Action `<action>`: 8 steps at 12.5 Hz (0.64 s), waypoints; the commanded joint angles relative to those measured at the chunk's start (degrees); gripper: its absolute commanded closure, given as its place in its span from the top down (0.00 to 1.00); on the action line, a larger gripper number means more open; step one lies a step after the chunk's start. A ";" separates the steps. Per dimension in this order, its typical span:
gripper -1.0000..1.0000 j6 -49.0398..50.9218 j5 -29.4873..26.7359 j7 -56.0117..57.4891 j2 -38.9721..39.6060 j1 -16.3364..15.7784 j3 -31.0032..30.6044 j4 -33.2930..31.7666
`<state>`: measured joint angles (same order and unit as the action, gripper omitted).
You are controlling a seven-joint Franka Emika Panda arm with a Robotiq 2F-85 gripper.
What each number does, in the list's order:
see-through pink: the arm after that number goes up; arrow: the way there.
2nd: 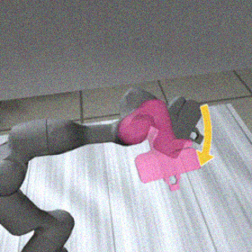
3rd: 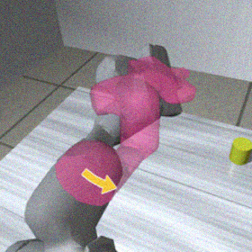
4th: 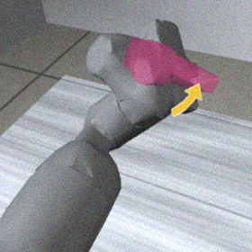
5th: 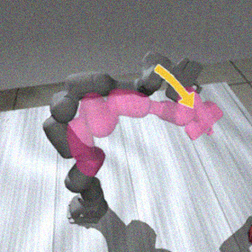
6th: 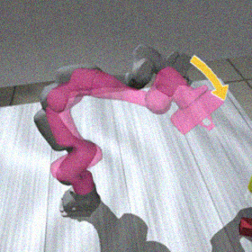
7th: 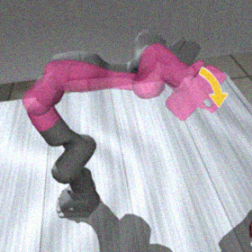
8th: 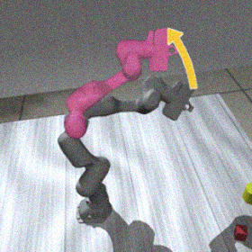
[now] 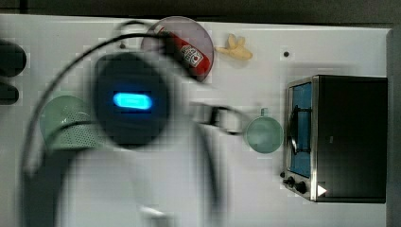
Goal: Drag strainer right to left.
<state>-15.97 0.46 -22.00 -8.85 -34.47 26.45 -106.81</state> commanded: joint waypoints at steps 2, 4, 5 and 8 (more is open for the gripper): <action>1.00 2.99 7.33 25.28 -3.09 3.64 7.16 -3.24; 1.00 2.99 8.08 26.41 -3.35 3.62 8.56 -3.29; 1.00 2.87 8.08 26.40 -3.27 3.63 8.55 -3.29; 1.00 2.78 8.08 26.40 -3.01 3.60 8.48 -3.29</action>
